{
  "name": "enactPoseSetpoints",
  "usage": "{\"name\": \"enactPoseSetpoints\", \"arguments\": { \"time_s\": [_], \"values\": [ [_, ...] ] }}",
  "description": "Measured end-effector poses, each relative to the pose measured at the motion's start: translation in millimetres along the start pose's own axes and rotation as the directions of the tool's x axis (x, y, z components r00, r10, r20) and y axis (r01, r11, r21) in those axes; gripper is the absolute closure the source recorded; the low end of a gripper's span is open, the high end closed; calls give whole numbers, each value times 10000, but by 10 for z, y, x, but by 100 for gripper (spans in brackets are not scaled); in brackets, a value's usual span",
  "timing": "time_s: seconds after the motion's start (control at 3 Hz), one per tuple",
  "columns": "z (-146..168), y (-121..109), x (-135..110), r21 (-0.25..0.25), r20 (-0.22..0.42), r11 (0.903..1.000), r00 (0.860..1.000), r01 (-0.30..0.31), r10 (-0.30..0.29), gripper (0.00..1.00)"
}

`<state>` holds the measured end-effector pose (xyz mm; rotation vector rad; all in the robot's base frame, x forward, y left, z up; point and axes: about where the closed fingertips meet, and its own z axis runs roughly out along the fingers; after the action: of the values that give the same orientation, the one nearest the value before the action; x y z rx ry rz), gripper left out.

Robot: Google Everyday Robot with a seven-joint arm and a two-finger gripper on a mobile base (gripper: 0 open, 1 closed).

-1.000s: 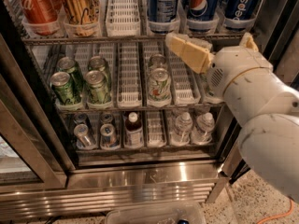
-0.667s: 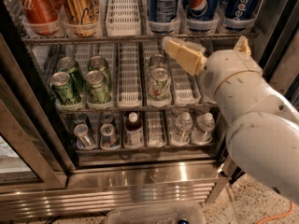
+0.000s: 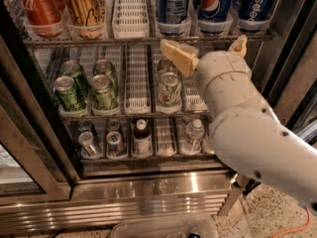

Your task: Pick pepsi can from top shelf of fridge

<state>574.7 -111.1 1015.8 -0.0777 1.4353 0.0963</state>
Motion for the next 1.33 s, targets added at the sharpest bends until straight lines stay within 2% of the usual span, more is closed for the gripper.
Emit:
{"name": "enactPoseSetpoints", "arguments": {
  "time_s": [0.33,0.67,1.33],
  "values": [
    [33,51,-103,315,119,9976,9980,616,-620,0],
    [17,27,-170,917,-305,9859,9900,1399,-1376,0],
    [37,12,-245,1094,-214,9844,9904,1381,-1366,0]
  ]
}}
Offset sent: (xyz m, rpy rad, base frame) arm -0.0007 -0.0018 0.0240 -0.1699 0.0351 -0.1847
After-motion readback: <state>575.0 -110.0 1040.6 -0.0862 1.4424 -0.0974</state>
